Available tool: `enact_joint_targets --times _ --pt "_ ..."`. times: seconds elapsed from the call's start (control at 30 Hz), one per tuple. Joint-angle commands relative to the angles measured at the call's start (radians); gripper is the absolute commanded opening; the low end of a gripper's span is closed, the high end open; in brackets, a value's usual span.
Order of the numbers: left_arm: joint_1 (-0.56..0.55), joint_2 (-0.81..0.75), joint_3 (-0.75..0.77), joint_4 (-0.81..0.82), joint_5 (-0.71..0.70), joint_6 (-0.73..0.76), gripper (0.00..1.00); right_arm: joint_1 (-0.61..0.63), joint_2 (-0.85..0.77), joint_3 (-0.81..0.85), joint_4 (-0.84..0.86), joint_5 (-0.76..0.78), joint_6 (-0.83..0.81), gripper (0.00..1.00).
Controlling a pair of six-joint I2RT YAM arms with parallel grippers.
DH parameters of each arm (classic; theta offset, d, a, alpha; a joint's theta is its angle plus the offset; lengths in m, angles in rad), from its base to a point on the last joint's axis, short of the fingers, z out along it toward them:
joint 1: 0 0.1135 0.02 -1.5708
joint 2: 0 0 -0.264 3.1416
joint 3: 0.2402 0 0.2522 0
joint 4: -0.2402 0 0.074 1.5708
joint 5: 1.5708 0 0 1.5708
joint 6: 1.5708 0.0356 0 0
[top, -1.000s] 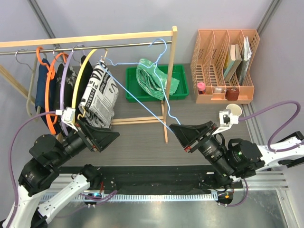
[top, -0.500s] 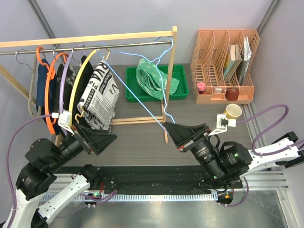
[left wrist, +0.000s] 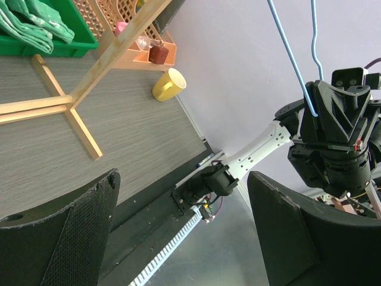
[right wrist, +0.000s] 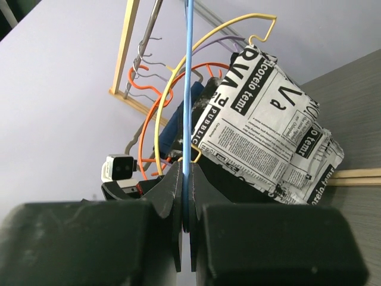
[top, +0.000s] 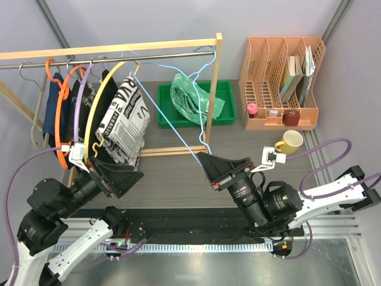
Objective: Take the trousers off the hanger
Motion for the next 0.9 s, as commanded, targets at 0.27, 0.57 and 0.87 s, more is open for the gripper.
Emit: enact_joint_targets --times 0.27,0.57,0.87 --pt "-0.001 -0.026 0.025 -0.01 0.016 0.007 0.87 -0.002 0.112 0.087 0.238 0.093 -0.091 0.01" --pt "-0.001 -0.019 0.002 0.012 0.029 0.006 0.88 -0.002 0.081 0.163 -0.326 0.255 0.113 0.01" --pt "-0.001 -0.019 -0.021 -0.001 0.03 0.001 0.88 -0.003 0.089 0.271 -0.928 0.337 0.21 0.15"
